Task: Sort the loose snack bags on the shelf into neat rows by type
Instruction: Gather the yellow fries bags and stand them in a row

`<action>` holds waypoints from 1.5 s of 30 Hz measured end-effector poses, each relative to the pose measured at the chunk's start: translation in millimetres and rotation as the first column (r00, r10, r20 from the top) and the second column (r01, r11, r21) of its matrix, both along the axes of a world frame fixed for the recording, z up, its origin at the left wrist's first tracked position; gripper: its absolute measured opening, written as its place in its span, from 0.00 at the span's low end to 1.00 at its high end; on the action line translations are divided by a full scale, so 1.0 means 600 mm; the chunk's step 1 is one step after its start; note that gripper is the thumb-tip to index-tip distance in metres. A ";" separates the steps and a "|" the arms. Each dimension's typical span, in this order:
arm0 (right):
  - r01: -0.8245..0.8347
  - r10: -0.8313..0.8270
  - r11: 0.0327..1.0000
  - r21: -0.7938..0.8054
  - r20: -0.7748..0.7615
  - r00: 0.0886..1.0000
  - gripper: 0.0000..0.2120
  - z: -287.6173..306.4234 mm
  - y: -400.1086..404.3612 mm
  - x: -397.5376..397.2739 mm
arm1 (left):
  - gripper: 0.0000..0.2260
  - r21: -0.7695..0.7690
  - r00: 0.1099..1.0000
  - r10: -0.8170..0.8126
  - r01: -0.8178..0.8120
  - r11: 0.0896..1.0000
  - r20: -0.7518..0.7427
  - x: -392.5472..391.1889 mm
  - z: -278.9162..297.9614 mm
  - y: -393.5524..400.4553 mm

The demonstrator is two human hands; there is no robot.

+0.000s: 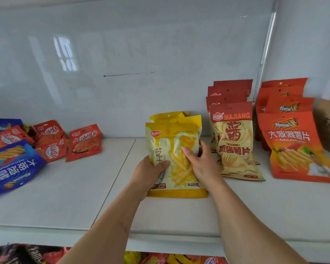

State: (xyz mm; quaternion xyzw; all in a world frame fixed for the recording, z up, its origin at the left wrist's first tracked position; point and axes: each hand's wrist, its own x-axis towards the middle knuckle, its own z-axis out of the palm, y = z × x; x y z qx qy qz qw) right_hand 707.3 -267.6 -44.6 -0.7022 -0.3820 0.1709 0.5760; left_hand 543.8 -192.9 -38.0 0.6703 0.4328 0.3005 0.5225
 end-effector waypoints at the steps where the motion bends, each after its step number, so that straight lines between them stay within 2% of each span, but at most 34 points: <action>1: 0.015 -0.015 1.000 -0.004 0.024 1.000 0.35 -0.002 0.003 0.003 | 0.12 0.004 1.000 -0.005 0.005 1.000 0.004 0.005 0.002 0.002; 6: 0.086 -0.083 0.996 -0.028 0.085 0.993 0.33 -0.003 0.012 0.013 | 0.14 0.026 1.000 0.000 0.000 1.000 -0.018 0.027 0.005 0.013; 11: 0.206 -0.197 0.978 -0.021 0.219 0.956 0.33 0.001 0.010 0.000 | 0.16 0.065 1.000 0.019 -0.018 0.998 -0.023 0.029 0.005 0.012; 17: 0.297 -0.262 0.953 -0.051 0.345 0.901 0.38 0.011 -0.001 -0.012 | 0.19 0.085 0.997 0.079 -0.078 0.993 -0.006 0.010 0.007 0.001; 23: 0.400 -0.337 0.916 -0.030 0.483 0.808 0.34 0.008 -0.014 -0.024 | 0.23 0.104 0.993 0.119 -0.118 0.988 -0.009 -0.013 0.004 -0.018; 26: 0.444 -0.386 0.895 0.043 0.574 0.722 0.30 0.008 -0.018 -0.037 | 0.27 0.135 0.988 0.149 -0.142 0.981 -0.043 -0.032 0.003 -0.021; 28: 0.424 -0.411 0.892 0.153 0.666 0.623 0.25 0.010 -0.017 -0.052 | 0.25 0.207 0.977 0.189 -0.167 0.964 -0.094 -0.049 0.003 -0.019; 30: 0.350 -0.405 0.904 0.245 0.754 0.518 0.19 0.008 -0.012 -0.068 | 0.22 0.348 0.945 0.255 -0.173 0.921 -0.206 -0.071 0.003 -0.014; 34: 0.150 -0.337 0.941 0.302 0.870 0.359 0.09 -0.001 0.004 -0.119 | 0.16 0.612 0.827 0.361 -0.026 0.790 -0.431 -0.126 0.002 -0.008; 37: 0.079 -0.290 0.957 0.280 0.897 0.333 0.06 -0.005 0.026 -0.172 | 0.15 0.693 0.762 0.408 0.074 0.717 -0.503 -0.177 0.004 0.005; 45: -0.007 -0.089 0.995 0.100 0.916 0.391 0.06 0.008 0.119 -0.337 | 0.15 0.752 0.640 0.504 0.181 0.634 -0.580 -0.363 0.022 0.078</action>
